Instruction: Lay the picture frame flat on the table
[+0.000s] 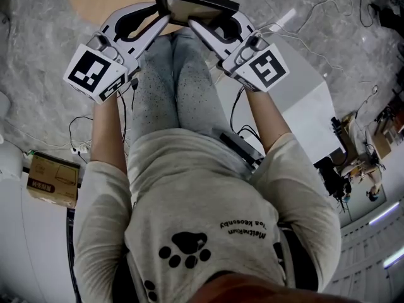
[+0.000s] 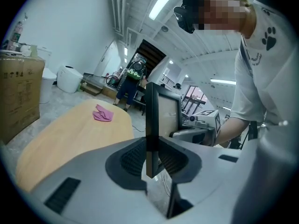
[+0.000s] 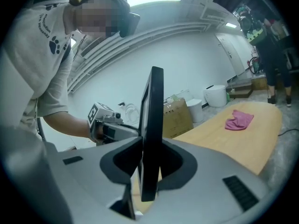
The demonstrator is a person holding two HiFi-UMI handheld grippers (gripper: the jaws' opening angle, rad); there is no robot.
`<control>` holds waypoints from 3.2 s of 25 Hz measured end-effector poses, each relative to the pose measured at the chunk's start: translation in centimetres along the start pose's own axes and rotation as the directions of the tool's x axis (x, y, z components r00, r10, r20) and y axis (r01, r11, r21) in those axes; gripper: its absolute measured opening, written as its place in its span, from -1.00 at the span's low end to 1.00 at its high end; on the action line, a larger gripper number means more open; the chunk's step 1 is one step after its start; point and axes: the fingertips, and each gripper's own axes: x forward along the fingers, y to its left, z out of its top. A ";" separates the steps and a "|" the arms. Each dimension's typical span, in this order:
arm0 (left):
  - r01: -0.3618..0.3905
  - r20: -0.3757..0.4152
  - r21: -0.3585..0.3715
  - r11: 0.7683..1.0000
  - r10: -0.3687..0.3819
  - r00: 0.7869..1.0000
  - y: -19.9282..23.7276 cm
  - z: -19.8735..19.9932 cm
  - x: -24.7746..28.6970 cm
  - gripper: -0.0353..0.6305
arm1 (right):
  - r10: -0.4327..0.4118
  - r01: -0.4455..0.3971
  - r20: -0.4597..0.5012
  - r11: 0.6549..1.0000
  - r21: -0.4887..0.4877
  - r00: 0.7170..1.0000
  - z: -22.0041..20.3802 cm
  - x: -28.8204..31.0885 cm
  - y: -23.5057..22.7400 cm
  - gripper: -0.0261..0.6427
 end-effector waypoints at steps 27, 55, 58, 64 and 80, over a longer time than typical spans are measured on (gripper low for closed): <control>-0.161 -0.004 -0.032 0.986 0.161 0.987 2.9 -1.5 -0.2 -0.64 | -0.355 0.356 -0.029 0.933 0.050 0.934 -1.9 -1.4 -3.3 -0.55; -0.297 -0.053 -0.108 0.949 0.293 0.955 8.0 -6.6 3.0 -0.64 | -0.313 0.324 -0.126 0.942 0.088 0.942 -7.6 1.6 -8.8 -0.66; -0.315 -0.049 -0.126 0.941 0.312 0.949 9.1 -6.8 2.8 -0.64 | -0.295 0.307 -0.136 0.949 0.076 0.946 -7.6 2.7 -9.4 -0.66; -0.343 -0.048 -0.154 0.927 0.339 0.939 11.4 -7.1 3.0 -0.64 | -0.280 0.293 -0.152 0.953 0.071 0.948 -8.0 4.8 -10.9 -0.66; -0.348 -0.085 -0.193 0.917 0.338 0.937 15.5 -9.2 4.7 -0.64 | -0.309 0.333 -0.207 0.938 0.094 0.928 -10.5 7.3 -14.0 -0.66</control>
